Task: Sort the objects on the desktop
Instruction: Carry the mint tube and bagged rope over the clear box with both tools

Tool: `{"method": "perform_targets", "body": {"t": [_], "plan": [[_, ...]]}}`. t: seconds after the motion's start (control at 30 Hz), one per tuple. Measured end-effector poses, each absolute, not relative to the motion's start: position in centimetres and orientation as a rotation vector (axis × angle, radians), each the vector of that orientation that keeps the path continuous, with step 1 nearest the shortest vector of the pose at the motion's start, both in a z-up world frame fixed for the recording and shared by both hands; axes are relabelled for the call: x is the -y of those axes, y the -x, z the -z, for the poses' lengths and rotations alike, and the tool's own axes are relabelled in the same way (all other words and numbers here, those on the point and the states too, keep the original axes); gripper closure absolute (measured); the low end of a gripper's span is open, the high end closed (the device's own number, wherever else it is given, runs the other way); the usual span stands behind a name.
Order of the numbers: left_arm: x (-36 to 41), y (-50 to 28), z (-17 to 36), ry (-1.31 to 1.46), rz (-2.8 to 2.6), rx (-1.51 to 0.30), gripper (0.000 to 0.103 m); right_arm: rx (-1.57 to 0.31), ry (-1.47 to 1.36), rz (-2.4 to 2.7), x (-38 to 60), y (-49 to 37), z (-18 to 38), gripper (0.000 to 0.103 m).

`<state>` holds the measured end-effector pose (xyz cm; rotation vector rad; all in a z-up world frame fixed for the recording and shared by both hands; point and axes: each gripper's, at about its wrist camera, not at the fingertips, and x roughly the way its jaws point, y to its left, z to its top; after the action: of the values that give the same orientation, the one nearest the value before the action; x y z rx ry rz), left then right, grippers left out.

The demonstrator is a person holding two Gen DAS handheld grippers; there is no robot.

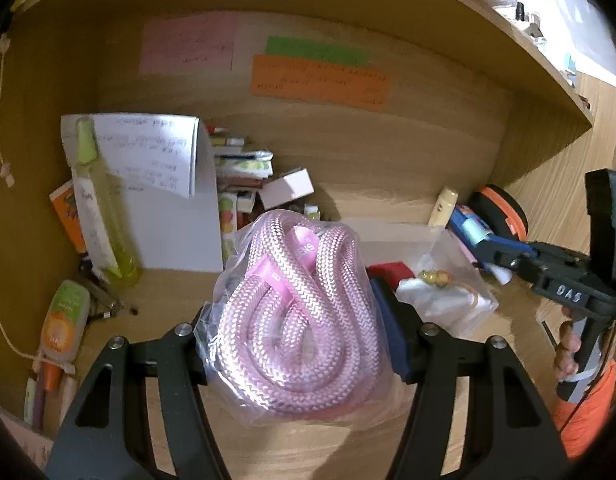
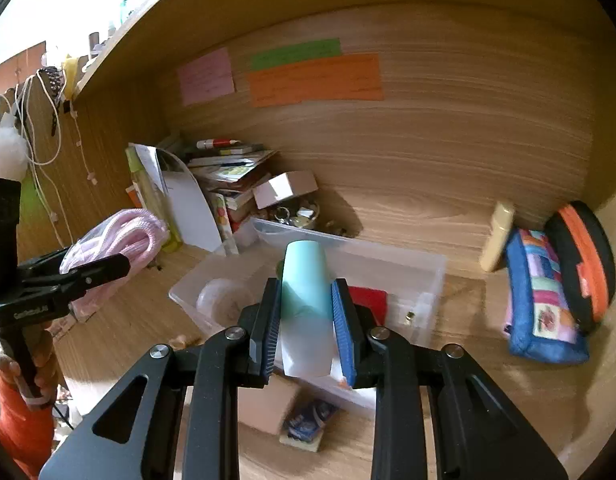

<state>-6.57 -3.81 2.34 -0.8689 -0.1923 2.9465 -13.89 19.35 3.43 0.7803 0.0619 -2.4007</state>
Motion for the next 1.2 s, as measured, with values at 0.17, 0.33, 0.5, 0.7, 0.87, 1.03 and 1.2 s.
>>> {"method": "perform_targets", "body": {"t": [0.17, 0.33, 0.5, 0.7, 0.87, 1.03, 1.2], "plan": [[3.3, 8.4, -2.4, 0.886, -2.904, 0.212, 0.040, -0.060, -0.784, 2.393, -18.4, 15.1, -3.5, 0.080], [2.5, 10.8, -1.8, 0.928, -2.806, 0.257, 0.040, -0.046, -0.821, 2.389, -17.7, 16.7, -3.0, 0.080], [1.2, 13.0, -1.0, 0.974, -2.775, 0.230, 0.040, 0.000, -0.885, 2.377, -17.3, 18.8, -1.4, 0.080], [-0.6, 15.5, 0.4, 1.027, -2.763, 0.152, 0.040, -0.006, -0.944, 2.405, -17.4, 20.4, 0.5, 0.080], [-1.2, 17.4, 1.8, 1.060, -2.737, 0.160, 0.040, 0.033, -0.998, 2.404, -17.9, 21.3, 1.8, 0.080], [-2.0, 18.6, 3.0, 1.096, -2.735, 0.104, 0.040, -0.006, -1.018, 2.418, -17.4, 21.4, 2.5, 0.080], [-2.2, 18.8, 3.5, 1.118, -2.734, 0.079, 0.040, -0.069, -1.030, 2.428, -16.7, 21.2, 3.1, 0.080]]}}
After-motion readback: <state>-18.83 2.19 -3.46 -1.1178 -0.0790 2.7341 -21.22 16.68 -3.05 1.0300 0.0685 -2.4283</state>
